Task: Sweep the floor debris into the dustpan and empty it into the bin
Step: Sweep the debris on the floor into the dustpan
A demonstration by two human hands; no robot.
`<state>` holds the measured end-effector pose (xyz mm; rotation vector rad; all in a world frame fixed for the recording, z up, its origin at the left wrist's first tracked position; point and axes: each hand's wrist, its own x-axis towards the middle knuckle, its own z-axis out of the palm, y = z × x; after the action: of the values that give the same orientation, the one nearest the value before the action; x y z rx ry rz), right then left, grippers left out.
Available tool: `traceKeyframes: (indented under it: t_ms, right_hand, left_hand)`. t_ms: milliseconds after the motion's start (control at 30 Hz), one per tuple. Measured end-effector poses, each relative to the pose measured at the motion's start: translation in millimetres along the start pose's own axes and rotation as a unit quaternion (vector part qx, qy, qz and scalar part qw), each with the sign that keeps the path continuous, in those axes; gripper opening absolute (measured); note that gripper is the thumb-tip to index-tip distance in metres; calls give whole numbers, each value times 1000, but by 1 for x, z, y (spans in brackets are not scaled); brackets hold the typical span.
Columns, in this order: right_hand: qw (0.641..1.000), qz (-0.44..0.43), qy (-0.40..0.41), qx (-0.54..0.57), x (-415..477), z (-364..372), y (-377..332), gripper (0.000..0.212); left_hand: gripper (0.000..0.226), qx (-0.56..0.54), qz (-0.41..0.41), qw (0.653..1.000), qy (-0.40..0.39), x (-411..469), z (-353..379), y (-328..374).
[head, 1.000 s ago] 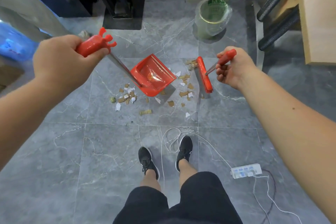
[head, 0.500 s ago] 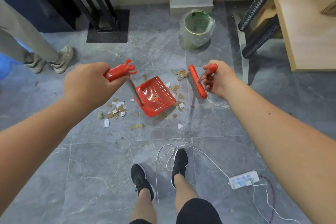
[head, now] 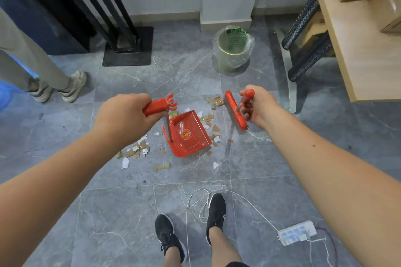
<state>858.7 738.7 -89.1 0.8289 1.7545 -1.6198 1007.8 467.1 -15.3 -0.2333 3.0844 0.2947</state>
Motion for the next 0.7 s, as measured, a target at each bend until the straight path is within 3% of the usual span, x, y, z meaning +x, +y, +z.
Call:
traceKeyframes:
  t_ms: [133,233,367,500,700]
  right_hand:
    - [1000,-2,1,-5,17,-2,2,35]
    - [1000,-5,2,-1,25,0,1,7]
    - [1000,-8,0,3,38,8,-7,26]
    - [1000,-5,-12,-1,51,15,-18,12]
    - [994,85,-50,-41,92,4,-5,21]
  left_hand:
    - [52,20,8,1000,1,14,7,1]
    - [52,16,6,1000,5,24,15,0]
    - [53,11,10,1000,15,37,23,0]
    - [53,3,14,1000,21,44,30,6]
    - [54,11,12,1000,26,45,40,-1]
